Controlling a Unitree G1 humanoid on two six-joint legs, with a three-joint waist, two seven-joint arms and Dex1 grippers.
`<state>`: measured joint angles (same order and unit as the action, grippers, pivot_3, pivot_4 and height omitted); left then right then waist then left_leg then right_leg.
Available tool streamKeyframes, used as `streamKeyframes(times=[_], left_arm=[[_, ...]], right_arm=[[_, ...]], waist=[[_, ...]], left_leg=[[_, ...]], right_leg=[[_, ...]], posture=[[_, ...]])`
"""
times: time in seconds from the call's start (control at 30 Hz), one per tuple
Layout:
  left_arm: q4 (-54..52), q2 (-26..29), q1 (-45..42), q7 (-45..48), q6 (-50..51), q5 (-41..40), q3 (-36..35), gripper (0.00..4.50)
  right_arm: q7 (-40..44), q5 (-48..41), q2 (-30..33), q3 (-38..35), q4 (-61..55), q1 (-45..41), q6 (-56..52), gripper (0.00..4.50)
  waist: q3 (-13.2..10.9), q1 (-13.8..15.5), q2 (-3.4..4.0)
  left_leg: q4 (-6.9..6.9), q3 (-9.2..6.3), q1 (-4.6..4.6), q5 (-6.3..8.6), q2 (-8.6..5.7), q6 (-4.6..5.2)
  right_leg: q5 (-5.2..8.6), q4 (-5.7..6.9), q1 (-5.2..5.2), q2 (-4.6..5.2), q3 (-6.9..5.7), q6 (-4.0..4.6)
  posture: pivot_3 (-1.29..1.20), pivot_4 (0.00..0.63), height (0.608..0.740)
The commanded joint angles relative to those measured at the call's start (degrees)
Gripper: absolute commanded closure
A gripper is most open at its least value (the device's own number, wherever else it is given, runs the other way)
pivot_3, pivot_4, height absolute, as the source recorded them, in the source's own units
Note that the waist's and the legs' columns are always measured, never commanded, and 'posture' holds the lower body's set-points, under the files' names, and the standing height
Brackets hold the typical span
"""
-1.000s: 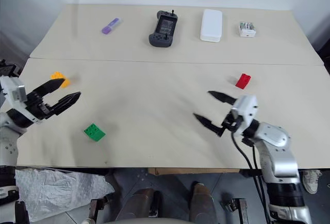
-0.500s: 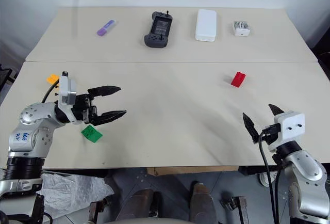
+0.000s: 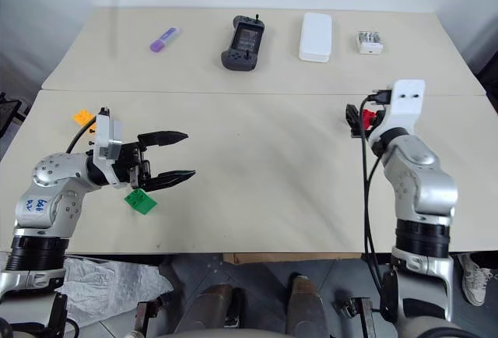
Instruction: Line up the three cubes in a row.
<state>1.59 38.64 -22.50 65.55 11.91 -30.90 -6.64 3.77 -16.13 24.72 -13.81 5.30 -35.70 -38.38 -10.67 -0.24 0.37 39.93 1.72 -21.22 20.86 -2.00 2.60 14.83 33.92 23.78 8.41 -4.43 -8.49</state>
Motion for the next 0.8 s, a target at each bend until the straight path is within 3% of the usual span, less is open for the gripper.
streamKeyframes(times=[0.03, 0.3, 0.4, 0.67, 0.73, 0.8], left_arm=[[-2.8, 0.4, 0.6, -0.9, -1.2, 0.3, -1.7, 0.03], [-3.4, 0.1, 0.7, -2.3, -1.9, 0.5, -2.0, 0.03], [-3.4, 0.0, 0.7, -2.6, -2.1, 0.6, -1.9, 0.00], [-2.9, -0.7, 0.4, -2.7, -2.8, 0.3, -2.0, 0.00], [-2.4, -1.0, 0.6, -2.7, -2.9, 0.1, -2.3, 0.00], [-0.8, -1.4, 1.2, -2.3, -3.7, 0.3, -2.7, 0.00]], right_arm=[[-3.3, 2.9, -1.1, -0.5, 4.0, -2.4, 3.1, 0.00], [-6.8, 4.1, -4.6, -2.2, 11.4, -5.3, 6.5, 0.00], [-7.1, 4.1, -5.3, -2.6, 12.3, -5.4, 7.6, 0.58], [-4.9, 4.0, -5.2, -2.1, 12.8, -4.7, 10.7, 3.06], [-0.3, 3.3, -4.2, -0.9, 12.2, -4.3, 11.2, 3.06], [18.8, -0.1, 0.7, 5.2, 8.8, -2.8, 10.6, 3.06]], waist=[[0.0, -0.1, 0.00], [0.0, -0.7, 0.01], [0.0, -1.3, 0.01], [0.0, -1.5, 0.03], [0.0, -1.5, 0.03], [0.0, -1.5, 0.04]], left_leg=[[0.00, 0.00, -0.01, 0.00, -0.01, 0.00], [-0.02, 0.03, 0.00, -0.01, 0.02, 0.01], [-0.02, 0.01, 0.00, -0.01, 0.01, 0.01], [-0.04, 0.03, 0.01, -0.01, 0.03, 0.01], [-0.04, 0.03, 0.01, -0.01, 0.04, 0.01], [-0.04, 0.04, 0.01, -0.01, 0.03, 0.01]], right_leg=[[0.00, 0.00, 0.00, 0.01, 0.00, 0.00], [0.00, 0.00, 0.00, -0.02, -0.02, 0.00], [0.00, 0.01, 0.00, -0.02, -0.02, 0.00], [0.00, 0.00, 0.00, -0.03, -0.01, -0.01], [0.00, 0.00, 0.00, -0.03, -0.01, 0.00], [0.00, -0.01, 0.00, -0.03, -0.01, 0.00]], posture=[[0.00, 0.150, 0.740], [0.00, 0.150, 0.740], [0.00, 0.150, 0.740], [0.00, 0.150, 0.740], [0.00, 0.150, 0.740], [0.00, 0.150, 0.740]])
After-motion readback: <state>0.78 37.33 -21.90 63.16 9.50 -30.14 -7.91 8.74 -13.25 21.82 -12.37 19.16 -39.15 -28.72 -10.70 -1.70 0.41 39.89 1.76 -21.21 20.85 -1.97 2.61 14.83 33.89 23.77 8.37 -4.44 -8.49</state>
